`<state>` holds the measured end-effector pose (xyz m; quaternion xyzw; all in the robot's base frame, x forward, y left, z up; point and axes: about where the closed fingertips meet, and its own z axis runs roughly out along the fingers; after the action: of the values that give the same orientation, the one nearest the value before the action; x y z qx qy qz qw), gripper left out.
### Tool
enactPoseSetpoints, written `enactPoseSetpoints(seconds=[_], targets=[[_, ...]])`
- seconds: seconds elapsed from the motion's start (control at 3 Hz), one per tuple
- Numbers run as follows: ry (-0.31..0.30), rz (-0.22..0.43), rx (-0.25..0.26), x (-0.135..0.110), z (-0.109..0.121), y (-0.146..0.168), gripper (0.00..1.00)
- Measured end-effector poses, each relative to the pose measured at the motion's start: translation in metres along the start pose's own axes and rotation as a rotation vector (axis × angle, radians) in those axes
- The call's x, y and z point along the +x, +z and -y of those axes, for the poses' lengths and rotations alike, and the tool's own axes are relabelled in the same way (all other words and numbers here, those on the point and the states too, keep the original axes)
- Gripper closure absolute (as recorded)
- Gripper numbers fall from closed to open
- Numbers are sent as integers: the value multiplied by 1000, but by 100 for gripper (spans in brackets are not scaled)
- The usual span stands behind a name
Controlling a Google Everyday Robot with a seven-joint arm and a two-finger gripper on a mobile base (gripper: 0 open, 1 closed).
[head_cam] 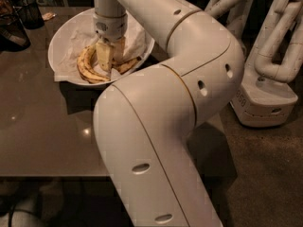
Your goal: Pick banana from white bowl
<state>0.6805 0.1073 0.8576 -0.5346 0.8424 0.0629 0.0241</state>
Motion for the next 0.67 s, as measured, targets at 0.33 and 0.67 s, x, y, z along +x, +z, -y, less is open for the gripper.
enactPoseSetpoints(seconds=[0.33,0.67], targets=[[-6,-3,-14,-2,0,7,51],[-22,7,-2,-2,1,8,69]])
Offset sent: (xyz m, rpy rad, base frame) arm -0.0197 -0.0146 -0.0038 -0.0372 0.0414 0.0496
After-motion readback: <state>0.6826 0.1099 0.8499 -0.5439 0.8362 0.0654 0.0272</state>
